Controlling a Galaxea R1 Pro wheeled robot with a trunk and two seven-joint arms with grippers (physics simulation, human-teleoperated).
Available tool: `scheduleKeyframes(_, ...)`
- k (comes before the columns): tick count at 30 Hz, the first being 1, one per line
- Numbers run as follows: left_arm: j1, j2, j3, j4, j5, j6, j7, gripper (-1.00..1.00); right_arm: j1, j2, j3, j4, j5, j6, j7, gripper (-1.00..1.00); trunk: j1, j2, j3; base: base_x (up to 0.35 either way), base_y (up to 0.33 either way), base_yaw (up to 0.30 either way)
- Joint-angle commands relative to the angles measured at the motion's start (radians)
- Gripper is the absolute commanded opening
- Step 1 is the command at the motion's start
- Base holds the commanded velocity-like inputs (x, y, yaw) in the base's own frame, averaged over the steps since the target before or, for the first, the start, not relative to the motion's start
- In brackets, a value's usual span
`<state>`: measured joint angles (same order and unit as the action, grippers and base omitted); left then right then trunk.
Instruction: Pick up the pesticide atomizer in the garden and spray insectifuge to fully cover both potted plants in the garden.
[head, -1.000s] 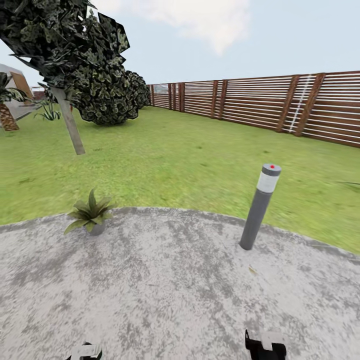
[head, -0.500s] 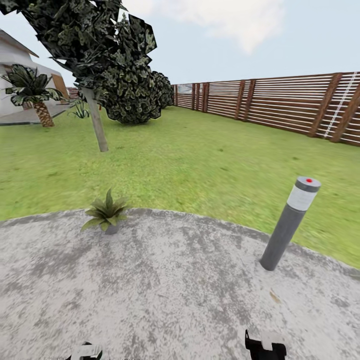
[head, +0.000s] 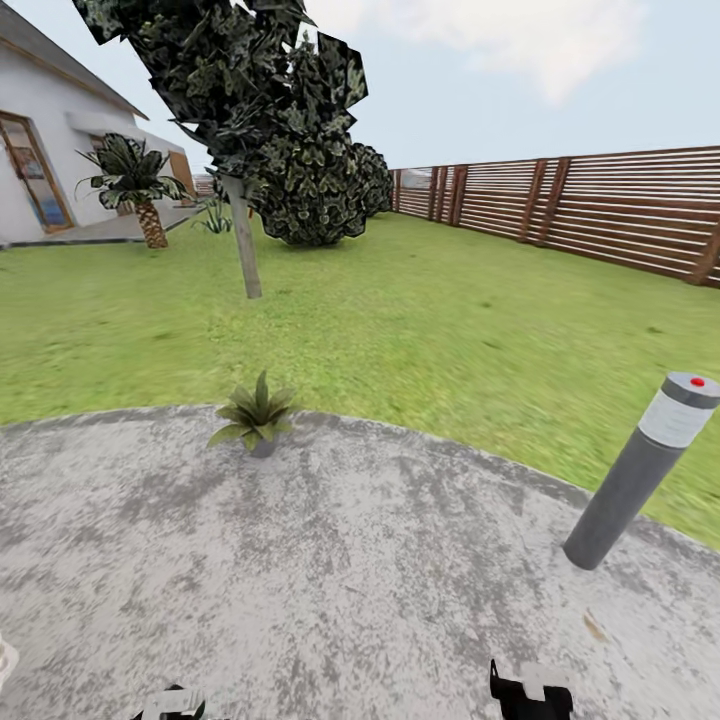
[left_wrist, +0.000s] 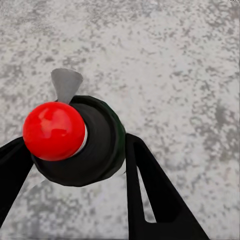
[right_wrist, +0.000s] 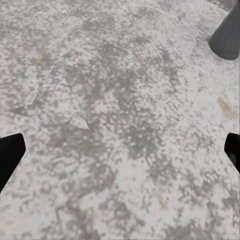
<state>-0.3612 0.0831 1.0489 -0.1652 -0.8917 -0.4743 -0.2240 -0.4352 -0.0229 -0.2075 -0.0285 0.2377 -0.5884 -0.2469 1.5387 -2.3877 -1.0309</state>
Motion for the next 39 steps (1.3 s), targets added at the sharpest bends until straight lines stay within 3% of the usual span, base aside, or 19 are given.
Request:
scheduleKeyframes(1,-0.001,0.0,0.009,0.0,-0.003,-0.001,-0.007,-1.0,0.0,0.0,-0.006,0.001,0.011,-0.002,-0.005,1.0,0.0,0.0,-0.001,0.162,-0.097,0.278)
scheduleKeyframes(13,-0.001,0.0,0.01,0.0,-0.001,-0.001,-0.006,-1.0,0.0,0.0,-0.006,0.001,0.011,-0.002,-0.006,1.0,0.0,0.0,-0.001,0.274,-0.147,0.278)
scheduleKeyframes(39,-0.001,0.0,0.01,0.0,-0.001,-0.001,-0.006,-1.0,0.0,0.0,-0.006,0.001,0.011,-0.002,-0.006,1.0,0.0,0.0,-0.001,0.328,-0.053,0.278)
